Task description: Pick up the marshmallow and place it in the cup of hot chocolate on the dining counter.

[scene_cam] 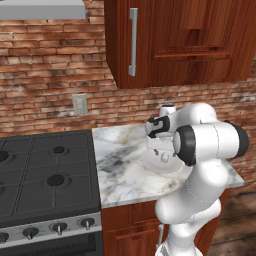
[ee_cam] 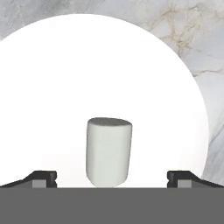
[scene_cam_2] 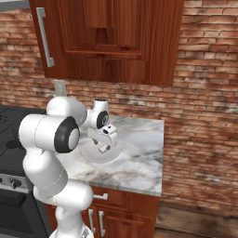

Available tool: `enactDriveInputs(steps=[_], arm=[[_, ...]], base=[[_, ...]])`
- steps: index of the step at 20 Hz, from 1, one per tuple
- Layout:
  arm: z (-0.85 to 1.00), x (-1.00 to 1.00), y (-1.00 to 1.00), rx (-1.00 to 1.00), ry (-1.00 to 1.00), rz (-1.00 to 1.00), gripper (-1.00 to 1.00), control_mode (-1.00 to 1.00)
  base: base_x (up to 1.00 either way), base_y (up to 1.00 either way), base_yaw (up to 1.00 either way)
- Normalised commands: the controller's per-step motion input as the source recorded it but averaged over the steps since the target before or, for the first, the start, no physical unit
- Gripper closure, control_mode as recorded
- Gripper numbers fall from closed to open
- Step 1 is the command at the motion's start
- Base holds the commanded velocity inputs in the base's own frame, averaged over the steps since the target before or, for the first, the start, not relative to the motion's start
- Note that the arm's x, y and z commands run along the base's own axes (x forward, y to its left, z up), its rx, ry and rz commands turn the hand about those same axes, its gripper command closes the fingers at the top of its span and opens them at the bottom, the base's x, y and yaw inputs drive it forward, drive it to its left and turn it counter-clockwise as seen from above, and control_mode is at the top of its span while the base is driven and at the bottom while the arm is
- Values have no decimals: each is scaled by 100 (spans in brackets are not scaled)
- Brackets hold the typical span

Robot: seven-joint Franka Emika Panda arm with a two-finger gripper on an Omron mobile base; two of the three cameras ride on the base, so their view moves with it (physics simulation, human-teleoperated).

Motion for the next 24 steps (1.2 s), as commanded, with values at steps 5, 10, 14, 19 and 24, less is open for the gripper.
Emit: enactDriveInputs(steps=[5,10,14,19,24], arm=[[-19,0,0,0,2,0,-100,-100],[-20,0,0,0,3,0,-100,-100],[-17,2,0,0,4,0,-100,-100],[-16,6,0,0,4,0,-100,-100],[-7,0,0,0,2,0,100,-100]], base=[[0,0,0],[0,0,0],[0,0,0],[0,0,0],[0,0,0]])
